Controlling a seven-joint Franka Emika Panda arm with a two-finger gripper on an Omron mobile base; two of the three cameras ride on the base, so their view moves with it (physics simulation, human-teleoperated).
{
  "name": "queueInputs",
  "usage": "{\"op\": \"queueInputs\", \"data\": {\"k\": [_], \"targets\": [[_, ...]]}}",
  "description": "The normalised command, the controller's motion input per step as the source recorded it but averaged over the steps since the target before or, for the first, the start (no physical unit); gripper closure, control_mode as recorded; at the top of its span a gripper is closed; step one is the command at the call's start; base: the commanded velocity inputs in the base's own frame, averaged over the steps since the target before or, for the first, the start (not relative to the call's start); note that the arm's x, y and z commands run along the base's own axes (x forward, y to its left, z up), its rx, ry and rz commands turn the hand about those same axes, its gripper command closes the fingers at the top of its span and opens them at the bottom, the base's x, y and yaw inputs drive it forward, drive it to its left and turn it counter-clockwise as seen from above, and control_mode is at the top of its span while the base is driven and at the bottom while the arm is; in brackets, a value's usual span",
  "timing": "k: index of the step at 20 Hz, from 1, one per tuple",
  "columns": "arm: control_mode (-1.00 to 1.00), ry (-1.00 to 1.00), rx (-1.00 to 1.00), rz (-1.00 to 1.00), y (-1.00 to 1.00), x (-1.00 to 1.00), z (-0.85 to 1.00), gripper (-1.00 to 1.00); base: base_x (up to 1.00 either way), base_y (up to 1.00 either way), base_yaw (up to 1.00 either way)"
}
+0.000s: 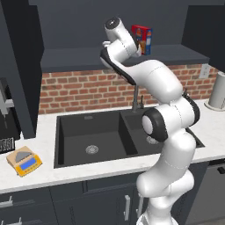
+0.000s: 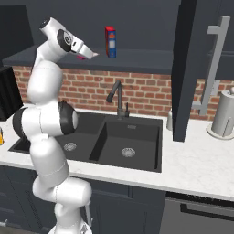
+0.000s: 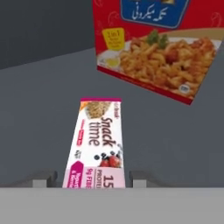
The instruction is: Pick the bar and place it on the digital scale for weighing, and close the cabinet.
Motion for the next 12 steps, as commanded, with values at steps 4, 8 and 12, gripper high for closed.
{"op": "queueInputs", "data": {"k": [4,8,12], "targets": [[-1.00,-0.06,-0.02,0.00,0.23,-0.57,-0.94,1.00,0.00,0.00,0.00],[-1.00,-0.15,-0.03,0.00,0.28,-0.91,-1.00,1.00,0.00,0.00,0.00],[-1.00,-0.12,-0.01,0.00,0.21,-1.00,-0.74,1.00,0.00,0.00,0.00]]}}
